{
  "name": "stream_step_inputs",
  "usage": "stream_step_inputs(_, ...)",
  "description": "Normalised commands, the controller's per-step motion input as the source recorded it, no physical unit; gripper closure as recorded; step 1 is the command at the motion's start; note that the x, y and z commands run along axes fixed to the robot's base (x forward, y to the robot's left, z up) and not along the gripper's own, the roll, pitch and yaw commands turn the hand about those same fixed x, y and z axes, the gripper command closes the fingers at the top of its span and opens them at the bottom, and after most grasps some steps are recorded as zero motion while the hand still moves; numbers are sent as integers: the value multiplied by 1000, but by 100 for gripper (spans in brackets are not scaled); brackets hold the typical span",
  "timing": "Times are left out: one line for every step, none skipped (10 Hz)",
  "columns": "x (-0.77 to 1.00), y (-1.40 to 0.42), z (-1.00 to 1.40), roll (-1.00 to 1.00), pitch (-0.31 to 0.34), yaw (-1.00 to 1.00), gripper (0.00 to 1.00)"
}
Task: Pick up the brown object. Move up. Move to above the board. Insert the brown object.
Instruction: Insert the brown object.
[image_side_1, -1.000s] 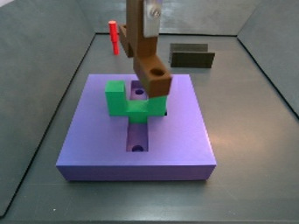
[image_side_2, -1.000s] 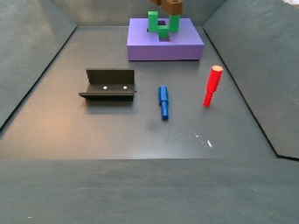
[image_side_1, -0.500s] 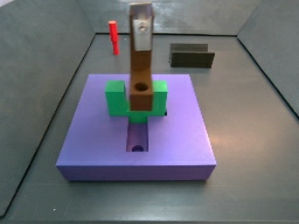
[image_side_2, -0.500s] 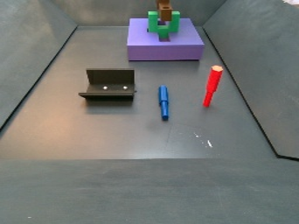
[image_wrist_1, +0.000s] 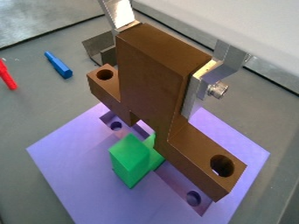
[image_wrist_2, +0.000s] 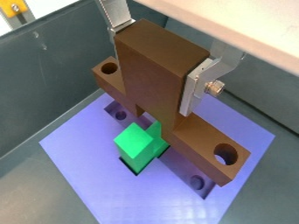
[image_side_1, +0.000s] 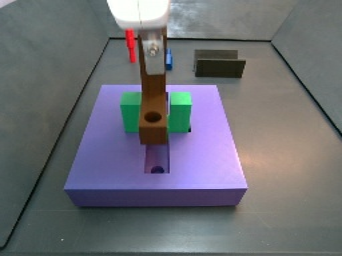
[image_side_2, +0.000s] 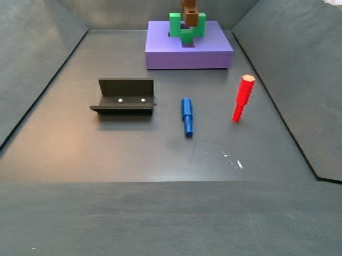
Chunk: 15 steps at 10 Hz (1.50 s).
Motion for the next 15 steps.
stream_step_inputs(31, 0, -177, 47, 3, -20, 100)
stream_step_inputs(34, 0, -191, 44, 11, -40, 100)
stream_step_inputs(0, 0, -197, 0, 0, -57, 100)
stream_step_inputs(0, 29, -206, -63, -23, -29, 100)
stream_step_inputs(3, 0, -209, -91, -43, -20, 100)
stream_step_inputs(0, 0, -206, -83, -36, -20, 100)
stream_step_inputs(9, 29, -226, -116, -50, -20, 100)
stream_step_inputs(91, 11, -220, -131, -40, -14, 100)
stream_step_inputs(51, 6, -246, -106, -43, -23, 100)
stream_step_inputs(14, 3, -251, -76, -43, -29, 100)
stream_step_inputs(26, 0, -260, -50, -36, -29, 100)
stream_step_inputs(49, 0, -237, -63, -37, -23, 100)
stream_step_inputs(91, 3, -240, -64, -29, -31, 100)
stream_step_inputs(80, 40, -280, -84, -40, -49, 100)
stream_step_inputs(111, 40, -254, -83, -27, -54, 100)
